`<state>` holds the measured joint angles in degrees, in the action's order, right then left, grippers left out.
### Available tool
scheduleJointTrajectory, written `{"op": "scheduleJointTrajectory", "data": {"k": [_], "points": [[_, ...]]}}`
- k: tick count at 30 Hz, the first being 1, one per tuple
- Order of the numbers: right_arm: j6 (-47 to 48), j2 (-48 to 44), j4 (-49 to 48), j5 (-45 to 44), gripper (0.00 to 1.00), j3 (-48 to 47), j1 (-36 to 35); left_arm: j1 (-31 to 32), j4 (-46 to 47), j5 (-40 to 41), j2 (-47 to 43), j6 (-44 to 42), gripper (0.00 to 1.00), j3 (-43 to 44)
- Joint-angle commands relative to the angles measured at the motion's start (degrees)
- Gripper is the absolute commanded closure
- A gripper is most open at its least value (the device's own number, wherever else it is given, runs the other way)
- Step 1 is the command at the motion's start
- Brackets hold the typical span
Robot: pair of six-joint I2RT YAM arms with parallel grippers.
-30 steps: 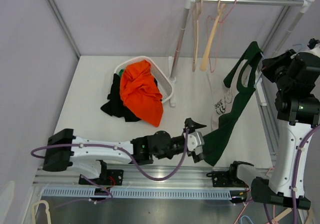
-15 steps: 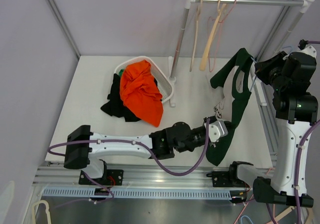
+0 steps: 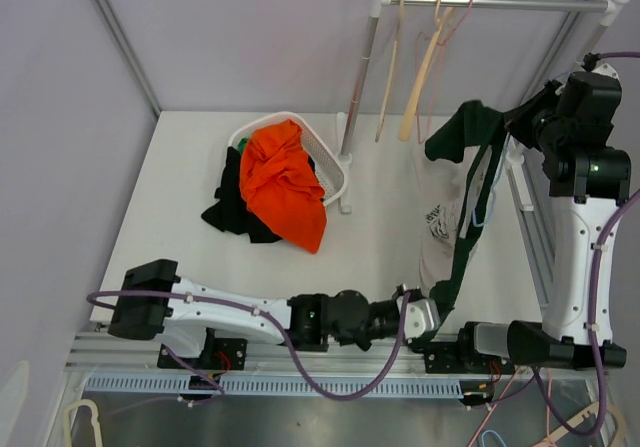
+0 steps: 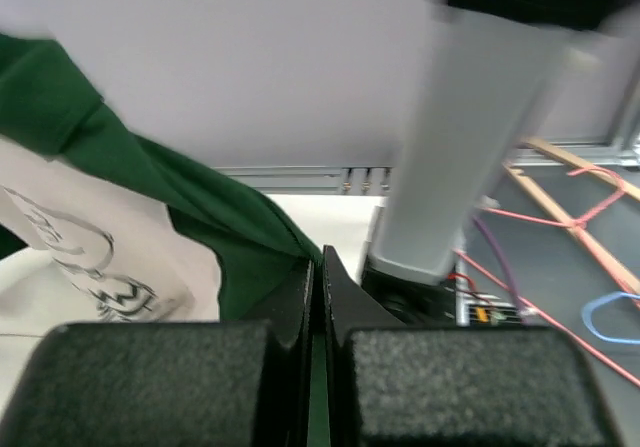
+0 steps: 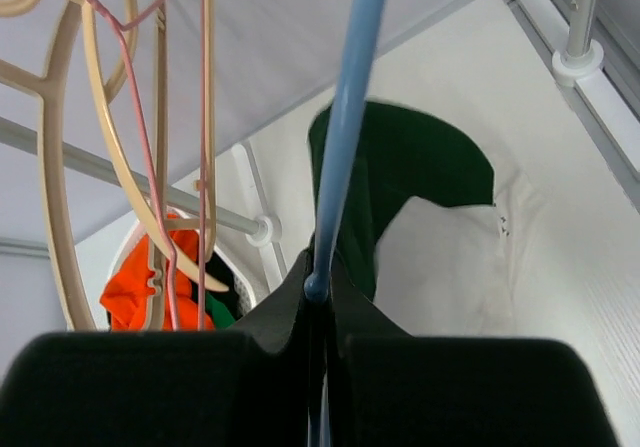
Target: Remove the t-shirt from the hanger
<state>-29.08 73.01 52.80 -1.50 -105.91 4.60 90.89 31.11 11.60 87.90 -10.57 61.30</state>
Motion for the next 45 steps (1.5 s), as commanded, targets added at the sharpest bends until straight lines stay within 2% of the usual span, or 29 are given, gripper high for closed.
{"op": "scheduleJointTrajectory", "data": {"k": [1,3,4,6,7,8,10,11,12,15,16,17,19,20,21,23,27,31,32,34,35,36,37,41,43,45], "points": [[1.6,3.4,-2.7,-0.5,1.0,-9.0,0.1,6.2,4.8,-1.0,-4.2,0.8,0.99,-6.1],[4.2,8.5,1.7,0.9,1.0,-14.8,0.1,7.5,9.0,0.4,-4.6,0.6,0.99,-7.9],[5.3,10.6,7.9,4.6,1.0,-18.2,0.0,7.4,9.8,3.6,-4.4,1.2,0.99,-9.3],[7.8,17.3,15.8,7.5,1.0,-29.9,-0.2,6.6,10.8,8.3,-2.8,0.7,0.99,-8.9],[10.1,19.4,24.5,8.3,1.0,-33.9,-0.6,5.9,9.2,13.1,-2.5,1.2,0.99,-7.0],[11.1,20.9,28.2,7.2,1.0,-38.5,-1.3,4.0,2.9,15.5,-2.2,2.6,0.99,-3.6],[12.6,19.6,30.4,3.5,1.0,-35.4,-4.3,1.1,-7.3,19.6,-2.3,9.6,0.99,3.3],[12.6,17.3,27.7,1.3,1.0,-31.2,-6.3,-2.1,-16.3,19.6,-2.8,12.7,0.99,6.9],[12.6,11.2,24.3,-0.3,1.0,-21.8,-6.8,-3.6,-19.8,19.3,-3.6,15.7,0.99,9.1],[11.7,3.3,3.4,-3.1,1.0,-9.2,-6.9,-11.1,-29.4,15.7,-9.7,25.3,0.99,9.5],[11.9,0.4,0.6,-3.7,1.0,-7.9,-6.9,-13.5,-32.3,14.7,-13.2,29.7,0.99,9.6],[13.5,-0.2,-1.9,-4.0,1.0,-7.2,-6.9,-18.8,-38.3,12.6,-15.2,31.6,0.99,9.9],[15.4,-0.4,-6.9,-4.0,1.0,-6.7,-7.0,-24.6,-43.0,9.5,-18.8,35.4,0.99,10.2],[16.1,-0.2,-8.6,-4.0,1.0,-6.7,-6.9,-30.7,-46.4,7.8,-22.0,36.1,0.99,10.7],[16.4,0.3,-9.8,-4.0,1.0,-6.8,-6.9,-33.5,-48.0,3.9,-23.1,36.6,0.99,11.0],[15.8,3.1,-10.8,-3.7,1.0,-10.6,-6.8,-40.1,-53.2,2.2,-23.9,36.5,0.99,14.9],[16.5,10.6,-9.8,-1.6,1.0,-20.0,-6.8,-44.7,-53.9,-6.2,-23.3,33.3,0.99,20.3],[18.4,15.3,-15.5,-0.4,1.0,-21.4,-6.8,-45.3,-56.4,-8.3,-18.8,30.7,0.99,33.7],[19.0,16.2,-17.2,0.3,1.0,-21.2,-6.9,-46.0,-55.9,-8.6,-17.6,29.9,0.99,39.5],[19.7,19.0,-20.2,0.6,1.0,-22.2,-6.7,-47.2,-51.7,-8.9,-14.2,27.5,0.99,41.4],[19.8,19.9,-21.0,0.7,1.0,-22.8,-6.7,-49.2,-45.2,-10.3,-12.9,27.0,0.99,43.5],[19.9,21.5,-22.5,0.6,1.0,-24.0,-6.7,-50.3,-42.5,-11.3,-11.4,26.2,0.99,45.0],[19.9,22.1,-23.2,0.7,1.0,-24.4,-6.7,-51.3,-40.4,-13.0,-7.1,26.1,0.99,47.3],[20.3,24.3,-27.8,0.1,1.0,-25.3,-6.7,-56.8,-36.9,-18.8,5.7,25.9,0.99,67.3],[21.0,26.5,-28.0,-0.3,1.0,-27.2,-6.7,-58.4,-36.1,-19.4,11.0,25.9,0.99,81.9],[22.1,28.1,-28.0,-0.7,1.0,-28.7,-6.6,-60.7,-33.5,-20.4,16.2,26.4,0.99,86.5]]}}
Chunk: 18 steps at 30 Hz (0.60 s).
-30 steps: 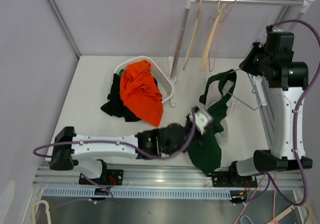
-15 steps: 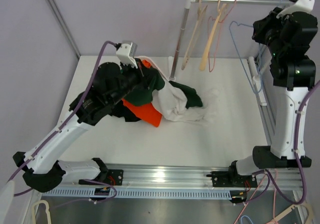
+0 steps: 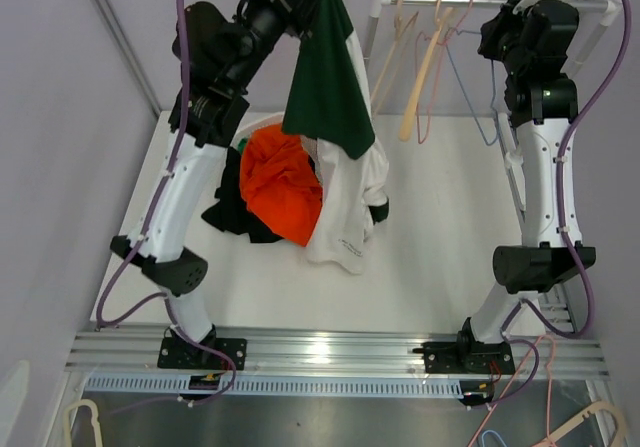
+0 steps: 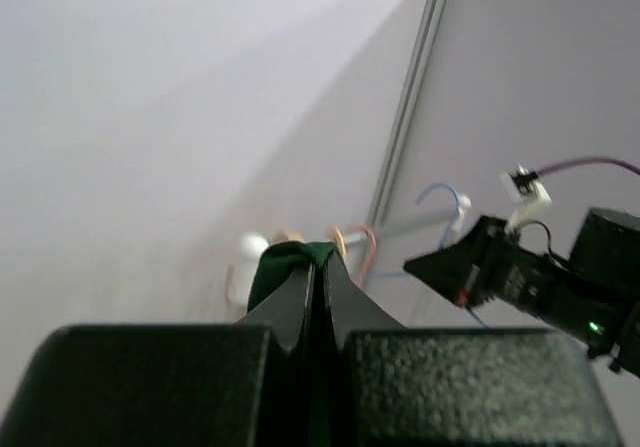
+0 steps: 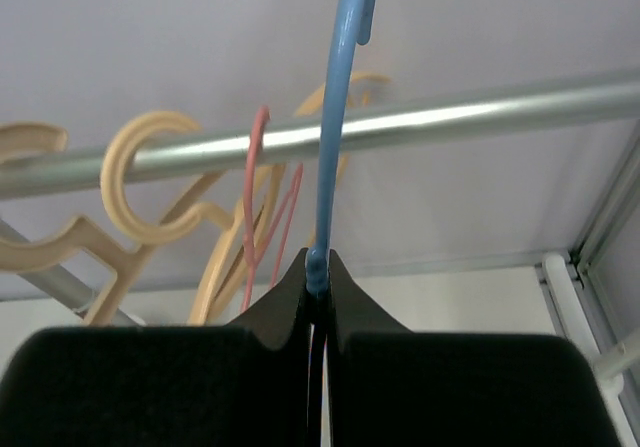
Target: Remove the t-shirt from the hanger
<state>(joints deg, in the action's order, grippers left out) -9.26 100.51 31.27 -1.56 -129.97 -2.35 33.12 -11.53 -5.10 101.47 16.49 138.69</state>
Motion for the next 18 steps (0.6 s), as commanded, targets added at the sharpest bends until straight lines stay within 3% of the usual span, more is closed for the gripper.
{"op": "scheduleJointTrajectory", "data": {"k": [1,4,10,13,18], "points": [[2.7,2.0,-6.6,-0.8,1.0,-5.6,0.4,-4.1,14.6,-4.1,2.9,-0.1,0.99,9.3],[3.8,3.5,-8.6,-0.4,1.0,-5.1,1.1,-8.5,21.1,-3.6,1.2,2.3,0.99,5.7],[3.5,8.2,-11.1,-0.6,1.0,-6.6,1.9,-15.9,24.4,-3.6,2.1,1.2,0.99,6.6],[2.3,10.3,-12.5,0.7,1.0,-7.2,3.8,-20.4,25.2,-3.9,3.2,2.1,0.99,8.1],[2.0,12.4,-14.7,2.5,1.0,-7.7,3.8,-23.5,19.6,-6.4,3.3,6.4,0.99,-0.4]]}}
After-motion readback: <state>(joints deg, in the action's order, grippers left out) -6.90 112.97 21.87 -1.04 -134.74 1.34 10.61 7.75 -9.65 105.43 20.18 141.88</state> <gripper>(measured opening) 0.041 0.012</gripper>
